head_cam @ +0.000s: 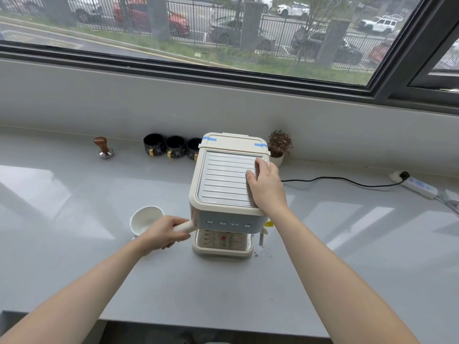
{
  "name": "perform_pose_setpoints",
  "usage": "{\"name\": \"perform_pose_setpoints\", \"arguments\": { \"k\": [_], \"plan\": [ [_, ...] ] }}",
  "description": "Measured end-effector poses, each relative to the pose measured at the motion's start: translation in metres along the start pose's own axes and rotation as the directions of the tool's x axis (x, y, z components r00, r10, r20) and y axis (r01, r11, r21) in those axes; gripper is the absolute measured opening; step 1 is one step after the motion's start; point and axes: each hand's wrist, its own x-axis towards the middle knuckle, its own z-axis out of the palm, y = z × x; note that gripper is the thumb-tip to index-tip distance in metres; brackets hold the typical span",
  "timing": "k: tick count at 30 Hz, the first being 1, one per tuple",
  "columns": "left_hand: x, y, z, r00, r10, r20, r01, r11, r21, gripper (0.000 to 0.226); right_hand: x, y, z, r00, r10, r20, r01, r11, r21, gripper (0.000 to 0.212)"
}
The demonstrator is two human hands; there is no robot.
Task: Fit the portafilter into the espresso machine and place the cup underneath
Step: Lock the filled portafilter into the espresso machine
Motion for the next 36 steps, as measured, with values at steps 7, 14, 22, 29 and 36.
{"name": "perform_pose_setpoints", "arguments": {
  "k": [7, 14, 22, 29, 36],
  "plan": [
    [-0.006, -0.002, 0.012, 1.0, -0.013, -0.018, 0.012, 0.999, -0.048, 0.005, 0.0, 0.001, 0.002, 1.0, 0.003, -0.004, -0.003, 1.0, 0.002, 0.049],
    [-0.003, -0.008, 0.023, 0.994, -0.026, -0.106, 0.022, 0.999, -0.036, 0.004, -0.001, -0.001, 0.002, 1.0, 0.002, -0.021, -0.001, 1.0, 0.021, 0.046],
    [0.0, -0.006, 0.014, 0.999, -0.001, -0.035, 0.001, 1.0, -0.019, 0.011, -0.001, -0.001, -0.001, 1.0, 0.019, -0.003, -0.019, 1.0, -0.01, 0.048],
    [-0.022, 0.002, 0.071, 0.97, -0.119, -0.212, 0.081, 0.981, -0.176, 0.023, -0.002, -0.001, -0.001, 1.0, 0.025, -0.004, -0.025, 1.0, -0.002, 0.048],
    [-0.032, 0.028, 0.138, 0.89, -0.278, -0.361, 0.238, 0.959, -0.152, 0.011, -0.003, -0.003, 0.001, 0.999, 0.031, -0.014, -0.031, 0.999, 0.022, 0.048]
  ]
}}
